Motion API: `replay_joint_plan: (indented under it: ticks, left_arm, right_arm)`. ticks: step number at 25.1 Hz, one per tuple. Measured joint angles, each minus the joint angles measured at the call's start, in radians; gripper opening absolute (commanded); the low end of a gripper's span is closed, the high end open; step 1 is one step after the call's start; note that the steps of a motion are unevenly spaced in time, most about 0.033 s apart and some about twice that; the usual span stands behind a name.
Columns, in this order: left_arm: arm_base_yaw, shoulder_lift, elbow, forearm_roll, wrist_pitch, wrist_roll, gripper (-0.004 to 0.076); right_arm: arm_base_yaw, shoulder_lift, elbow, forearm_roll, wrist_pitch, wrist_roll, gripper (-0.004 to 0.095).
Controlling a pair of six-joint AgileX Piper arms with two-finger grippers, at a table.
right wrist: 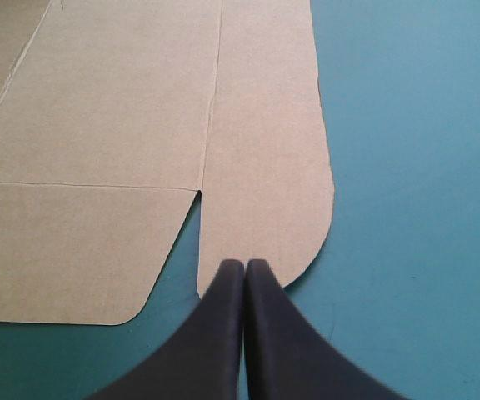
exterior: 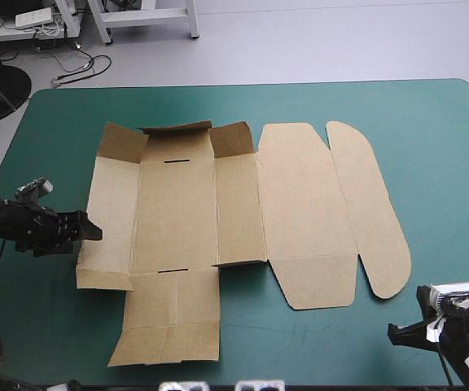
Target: Fold the box
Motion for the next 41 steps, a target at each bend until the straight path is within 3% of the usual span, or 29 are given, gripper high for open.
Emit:
replay_joint_plan:
  ticks: [7, 17, 20, 24, 29, 32, 41]
  left_arm:
    - [-0.003, 0.064, 0.0, -0.078, -0.022, 0.02, 0.0563]
    - [-0.122, 0.133, 0.0, -0.101, -0.044, 0.028, 0.0382]
    - [-0.154, 0.134, -0.006, -0.101, -0.059, 0.028, 0.0263]
    - [-0.156, 0.136, -0.011, -0.101, -0.075, 0.026, -0.0003]
    - [-0.156, 0.137, -0.038, -0.161, -0.021, 0.083, -0.0009]
    - [-0.165, 0.132, -0.149, -0.173, 0.019, 0.116, -0.0009]
    - [-0.414, 0.043, -0.436, 0.212, 0.039, 0.119, -0.001]
  right_arm:
    - [0.0, 0.0, 0.0, 0.0, 0.0, 0.0, -0.0015]
    - [0.0, 0.0, 0.0, -0.002, -0.001, 0.0, -0.0015]
    - [0.0, 0.0, 0.0, -0.002, -0.001, 0.0, -0.0015]
    - [0.0, 0.0, 0.0, -0.002, -0.001, 0.0, -0.0015]
    - [0.0, 0.0, 0.0, -0.002, -0.001, 0.0, -0.0015]
    - [0.0, 0.0, 0.0, -0.002, -0.001, 0.0, -0.0015]
    - [0.0, 0.0, 0.0, -0.002, -0.001, 0.0, -0.0015]
